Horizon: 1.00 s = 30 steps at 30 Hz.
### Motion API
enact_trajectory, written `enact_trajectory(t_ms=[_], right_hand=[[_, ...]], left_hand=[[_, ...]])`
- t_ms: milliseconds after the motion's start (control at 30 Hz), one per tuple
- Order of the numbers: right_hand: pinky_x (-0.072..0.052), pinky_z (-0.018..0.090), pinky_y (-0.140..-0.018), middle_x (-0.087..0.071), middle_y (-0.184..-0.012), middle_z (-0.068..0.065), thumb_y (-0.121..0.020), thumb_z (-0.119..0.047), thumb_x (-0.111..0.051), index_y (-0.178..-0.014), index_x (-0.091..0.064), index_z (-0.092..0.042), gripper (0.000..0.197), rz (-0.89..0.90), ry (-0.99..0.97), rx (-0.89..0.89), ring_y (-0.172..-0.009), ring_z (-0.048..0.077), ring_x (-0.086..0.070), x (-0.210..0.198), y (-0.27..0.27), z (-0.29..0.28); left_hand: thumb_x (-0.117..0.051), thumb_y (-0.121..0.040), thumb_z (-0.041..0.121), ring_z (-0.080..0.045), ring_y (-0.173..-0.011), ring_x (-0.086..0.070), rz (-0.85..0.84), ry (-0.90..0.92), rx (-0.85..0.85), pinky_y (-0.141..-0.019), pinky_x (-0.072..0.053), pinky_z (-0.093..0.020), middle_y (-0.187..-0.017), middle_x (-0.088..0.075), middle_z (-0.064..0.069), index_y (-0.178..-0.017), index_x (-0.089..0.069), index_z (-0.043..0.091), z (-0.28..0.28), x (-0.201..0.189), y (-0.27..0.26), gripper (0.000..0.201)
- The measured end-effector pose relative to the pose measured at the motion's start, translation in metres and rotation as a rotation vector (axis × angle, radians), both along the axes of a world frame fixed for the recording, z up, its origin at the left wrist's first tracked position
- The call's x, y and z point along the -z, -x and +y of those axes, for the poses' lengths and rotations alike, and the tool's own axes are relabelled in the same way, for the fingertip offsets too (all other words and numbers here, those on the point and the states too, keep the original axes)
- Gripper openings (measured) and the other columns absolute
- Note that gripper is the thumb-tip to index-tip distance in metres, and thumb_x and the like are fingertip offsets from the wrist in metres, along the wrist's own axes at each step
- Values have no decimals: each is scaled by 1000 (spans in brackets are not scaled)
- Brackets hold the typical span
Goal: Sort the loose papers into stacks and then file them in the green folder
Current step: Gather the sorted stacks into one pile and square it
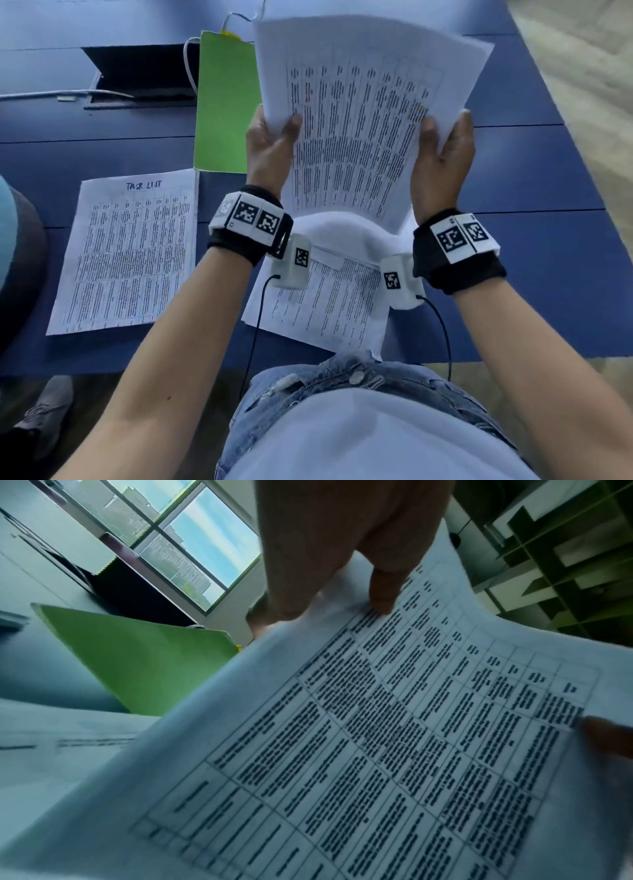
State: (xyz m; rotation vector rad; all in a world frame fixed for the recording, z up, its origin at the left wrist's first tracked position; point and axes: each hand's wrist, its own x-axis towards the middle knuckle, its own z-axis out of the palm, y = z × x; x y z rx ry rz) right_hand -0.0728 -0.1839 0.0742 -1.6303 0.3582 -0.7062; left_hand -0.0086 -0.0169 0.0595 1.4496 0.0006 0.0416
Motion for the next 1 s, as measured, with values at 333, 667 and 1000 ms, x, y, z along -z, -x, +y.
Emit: enact_trajectory(t_ms=[333,667,1000], right_hand=[[-31,-3,-85,-48,-119,-7,-97,-17,-44,-140,-25,-4,48,213,-204,-43,-109,-2,-50,21,19,19],[-45,24,-86,-57,-103,-5,-93,-12,-42,-127,-40,1,36,262,-65,-154,-92,10,-56,19,2,89],[-47,48,-93,-59,-115,18,-85,-2,-45,-115,-45,-5,30,697,179,-657,-105,33,-57,55,-6,212]], left_hand=[[-72,-70,27,-14,-103,-58,187,-117,263,-93,-52,-27,-117,-54,-13,-123,-32,3,27,18,13,71],[-28,-93,-2,-4,-59,-39,78,-437,-148,-50,-36,-14,-70,-39,6,-71,-28,23,95,1,5,33],[-32,-94,6,-14,-72,-43,306,-703,-466,-54,-34,-23,-77,-45,2,-86,-36,14,254,18,27,12]])
